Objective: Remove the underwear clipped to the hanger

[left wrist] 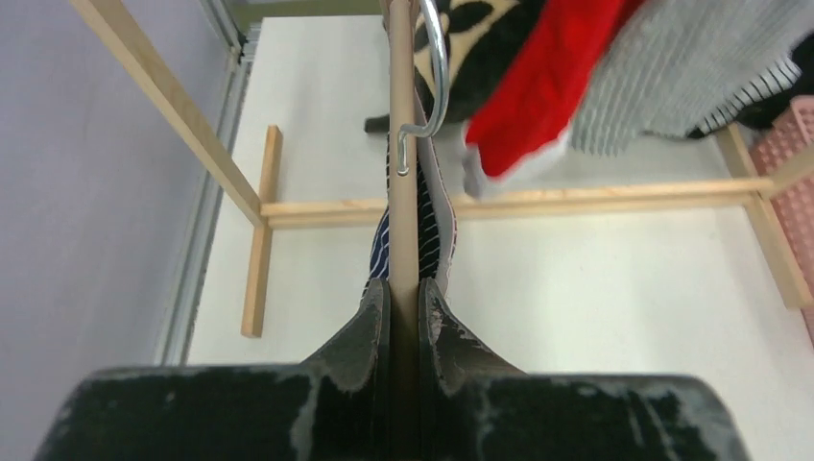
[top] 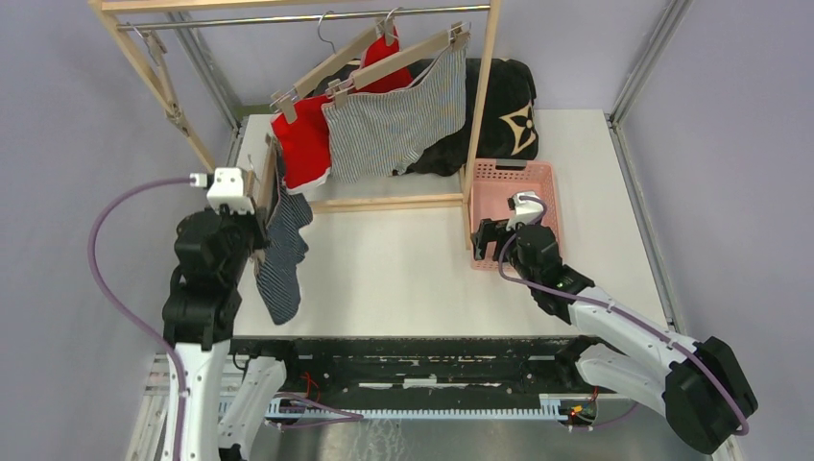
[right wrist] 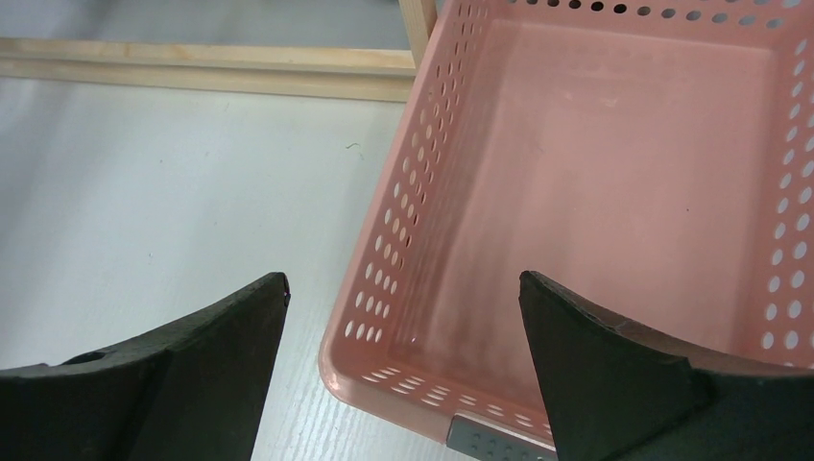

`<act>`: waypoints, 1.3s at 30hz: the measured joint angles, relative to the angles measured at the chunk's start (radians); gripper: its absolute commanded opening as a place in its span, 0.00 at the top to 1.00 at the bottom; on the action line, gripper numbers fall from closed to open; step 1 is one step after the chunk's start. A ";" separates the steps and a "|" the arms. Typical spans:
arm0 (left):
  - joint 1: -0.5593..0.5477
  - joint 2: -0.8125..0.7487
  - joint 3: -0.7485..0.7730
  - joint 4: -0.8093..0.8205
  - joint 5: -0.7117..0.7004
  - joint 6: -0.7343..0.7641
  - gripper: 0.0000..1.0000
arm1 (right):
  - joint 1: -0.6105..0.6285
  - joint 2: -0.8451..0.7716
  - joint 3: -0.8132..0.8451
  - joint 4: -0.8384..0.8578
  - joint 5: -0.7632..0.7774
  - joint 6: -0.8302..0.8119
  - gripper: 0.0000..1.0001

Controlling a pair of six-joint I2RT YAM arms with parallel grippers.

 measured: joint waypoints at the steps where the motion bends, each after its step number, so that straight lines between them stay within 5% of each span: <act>1: 0.000 -0.037 -0.013 -0.034 0.011 -0.001 0.97 | 0.000 0.003 0.005 -0.007 -0.004 0.001 0.02; 19: 0.000 -0.377 -0.150 -0.206 0.723 -0.071 0.97 | 0.000 0.013 0.324 -0.212 -0.283 -0.100 0.00; 28: -0.001 -0.431 -0.210 -0.201 0.840 -0.090 0.97 | 0.000 -0.021 0.406 -0.251 -0.546 -0.149 0.00; 39: 0.000 -0.414 -0.294 -0.060 0.995 -0.165 0.97 | 0.000 0.090 0.474 -0.094 -1.049 -0.115 0.00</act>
